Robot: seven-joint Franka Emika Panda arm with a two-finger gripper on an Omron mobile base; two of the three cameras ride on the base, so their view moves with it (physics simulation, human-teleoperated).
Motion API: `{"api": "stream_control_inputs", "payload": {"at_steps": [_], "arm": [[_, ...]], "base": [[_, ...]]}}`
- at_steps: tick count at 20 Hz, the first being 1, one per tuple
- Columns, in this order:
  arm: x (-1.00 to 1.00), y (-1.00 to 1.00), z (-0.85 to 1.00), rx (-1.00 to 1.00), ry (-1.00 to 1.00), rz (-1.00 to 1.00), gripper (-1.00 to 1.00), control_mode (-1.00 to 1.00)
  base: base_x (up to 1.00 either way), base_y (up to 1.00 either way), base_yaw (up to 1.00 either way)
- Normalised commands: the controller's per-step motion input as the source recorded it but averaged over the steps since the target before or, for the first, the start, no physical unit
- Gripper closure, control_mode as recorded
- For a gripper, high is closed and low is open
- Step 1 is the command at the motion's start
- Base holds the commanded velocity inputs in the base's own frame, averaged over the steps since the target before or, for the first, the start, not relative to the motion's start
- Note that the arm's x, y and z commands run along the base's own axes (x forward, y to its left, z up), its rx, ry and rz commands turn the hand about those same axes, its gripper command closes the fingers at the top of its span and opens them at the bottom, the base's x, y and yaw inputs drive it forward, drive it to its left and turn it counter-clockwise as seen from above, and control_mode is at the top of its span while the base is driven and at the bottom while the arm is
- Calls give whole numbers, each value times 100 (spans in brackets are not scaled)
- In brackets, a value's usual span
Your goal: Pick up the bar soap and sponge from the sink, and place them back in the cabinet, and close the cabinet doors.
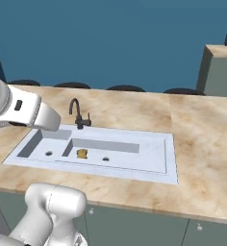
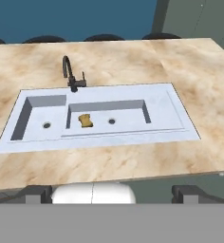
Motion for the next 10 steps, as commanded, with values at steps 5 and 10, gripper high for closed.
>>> {"api": "stream_control_inputs", "payload": {"at_steps": [5, 10], "arm": [[0, 0, 0, 0, 0, 0, -100, 100], [0, 0, 0, 0, 0, 0, -100, 100]], "base": [[8, 8, -2], [10, 7, 0]]}}
